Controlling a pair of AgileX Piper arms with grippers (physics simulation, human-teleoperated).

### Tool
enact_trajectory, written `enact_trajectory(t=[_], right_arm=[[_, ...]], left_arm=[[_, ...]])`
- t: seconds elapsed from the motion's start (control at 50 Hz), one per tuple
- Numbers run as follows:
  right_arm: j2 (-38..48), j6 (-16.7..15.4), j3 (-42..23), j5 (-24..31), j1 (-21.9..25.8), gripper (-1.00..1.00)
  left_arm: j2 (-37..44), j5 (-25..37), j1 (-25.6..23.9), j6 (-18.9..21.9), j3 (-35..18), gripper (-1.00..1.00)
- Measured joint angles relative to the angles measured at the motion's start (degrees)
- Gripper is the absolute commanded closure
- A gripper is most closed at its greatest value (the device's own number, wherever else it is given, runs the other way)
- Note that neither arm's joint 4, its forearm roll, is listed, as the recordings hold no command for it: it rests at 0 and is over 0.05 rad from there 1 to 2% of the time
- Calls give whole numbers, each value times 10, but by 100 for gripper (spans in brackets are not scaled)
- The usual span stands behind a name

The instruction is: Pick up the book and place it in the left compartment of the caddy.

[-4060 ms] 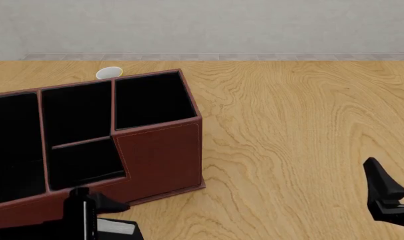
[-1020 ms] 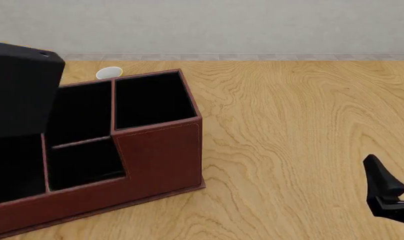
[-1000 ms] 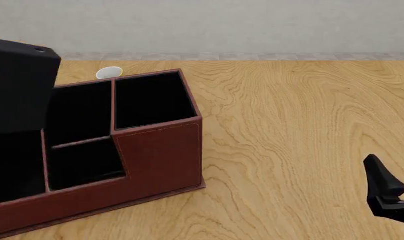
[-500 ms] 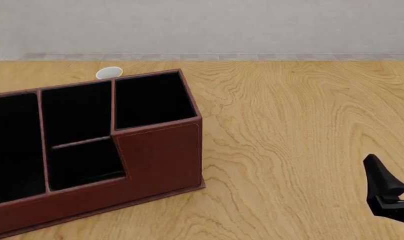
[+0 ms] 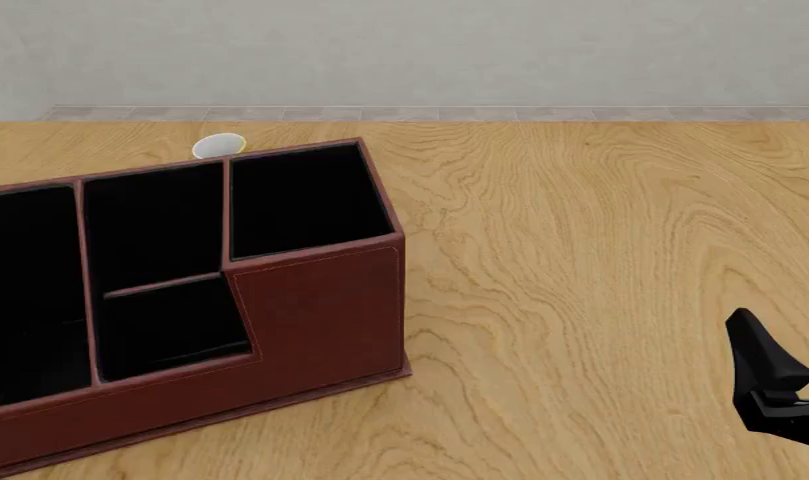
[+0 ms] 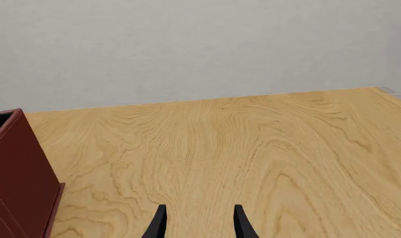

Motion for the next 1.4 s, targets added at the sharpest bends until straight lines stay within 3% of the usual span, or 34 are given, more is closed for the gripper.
enact_trajectory(t=[0.52, 0.96, 1.4], right_arm=[[1, 3, 0, -2, -2, -100], [0, 11, 0, -2, -7, -100], [-2, 16, 0, 0, -9, -100]], left_arm=[[70, 93, 43, 7, -35, 100], [101, 125, 30, 24, -10, 100], [80, 145, 27, 38, 37, 100]])
